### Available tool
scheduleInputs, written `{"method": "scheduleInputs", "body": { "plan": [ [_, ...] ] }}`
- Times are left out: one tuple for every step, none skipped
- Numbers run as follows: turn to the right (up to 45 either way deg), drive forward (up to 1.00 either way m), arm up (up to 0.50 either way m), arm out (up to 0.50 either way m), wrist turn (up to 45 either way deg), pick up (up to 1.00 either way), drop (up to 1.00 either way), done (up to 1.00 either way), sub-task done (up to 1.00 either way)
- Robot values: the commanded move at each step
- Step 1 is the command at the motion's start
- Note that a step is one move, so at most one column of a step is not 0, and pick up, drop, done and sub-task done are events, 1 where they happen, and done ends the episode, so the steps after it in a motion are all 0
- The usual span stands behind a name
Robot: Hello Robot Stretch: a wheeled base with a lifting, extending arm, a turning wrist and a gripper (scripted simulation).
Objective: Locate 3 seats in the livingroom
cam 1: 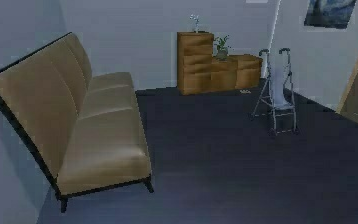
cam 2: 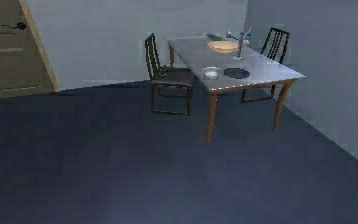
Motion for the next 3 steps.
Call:
{"method": "scheduleInputs", "body": {
  "plan": [
    [3.0,0.00,0.00,0.00,0.0,0.00,0.00,0.00,0.00],
    [0.0,0.10,0.00,0.00,0.0,0.00,0.00,0.00,0.00],
    [45.0,0.00,0.00,0.00,0.0,0.00,0.00,0.00,0.00]
  ]
}}
